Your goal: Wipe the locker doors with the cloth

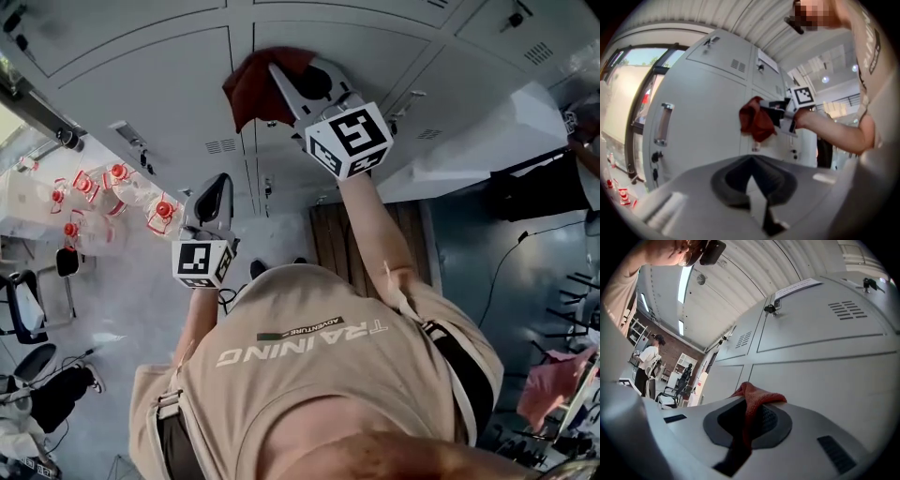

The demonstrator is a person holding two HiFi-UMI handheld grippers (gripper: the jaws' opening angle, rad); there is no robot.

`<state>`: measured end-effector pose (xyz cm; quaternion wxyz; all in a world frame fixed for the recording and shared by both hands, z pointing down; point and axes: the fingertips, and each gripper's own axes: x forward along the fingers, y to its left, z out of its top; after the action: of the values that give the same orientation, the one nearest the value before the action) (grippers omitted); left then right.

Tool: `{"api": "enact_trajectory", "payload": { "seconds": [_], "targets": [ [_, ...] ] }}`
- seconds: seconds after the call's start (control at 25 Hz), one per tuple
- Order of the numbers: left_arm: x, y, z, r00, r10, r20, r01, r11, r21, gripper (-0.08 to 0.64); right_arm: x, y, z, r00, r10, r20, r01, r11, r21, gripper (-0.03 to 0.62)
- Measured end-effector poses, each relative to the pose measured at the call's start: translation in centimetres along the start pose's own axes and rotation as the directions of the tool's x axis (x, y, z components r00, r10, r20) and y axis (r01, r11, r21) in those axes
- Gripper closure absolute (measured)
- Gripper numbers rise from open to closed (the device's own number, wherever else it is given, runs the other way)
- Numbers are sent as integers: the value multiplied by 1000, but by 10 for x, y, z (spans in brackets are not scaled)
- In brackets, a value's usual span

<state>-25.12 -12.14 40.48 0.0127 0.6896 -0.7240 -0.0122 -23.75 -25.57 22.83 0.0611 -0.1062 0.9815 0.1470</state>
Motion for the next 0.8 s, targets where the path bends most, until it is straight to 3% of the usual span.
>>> {"api": "enact_trajectory", "payload": {
  "seconds": [0.16, 0.32, 0.48, 0.6, 0.8],
  "targets": [
    [5, 1, -2, 1000, -13, -3, 13, 1000, 1, 555, -11, 9, -53, 997, -6, -77, 12, 998, 65, 565],
    [9, 1, -5, 1000, -31, 2, 31, 999, -28, 555, -23, 11, -83, 998, 5, -65, 9, 979, 203, 565],
    [11, 2, -9, 999, -42, -5, 42, 998, -38, 555, -31, 24, -138, 977, 24, -213, 15, 984, 179, 565],
    [14, 7, -12, 999, -38, 0, 38, 998, -46, 555, -36, 31, -173, 970, 31, -242, 24, 975, 222, 565],
    [13, 15, -26, 1000, -20, -11, 19, 996, -81, 555, -49, 50, -251, 905, 79, -418, 30, 968, 249, 565]
  ]
}}
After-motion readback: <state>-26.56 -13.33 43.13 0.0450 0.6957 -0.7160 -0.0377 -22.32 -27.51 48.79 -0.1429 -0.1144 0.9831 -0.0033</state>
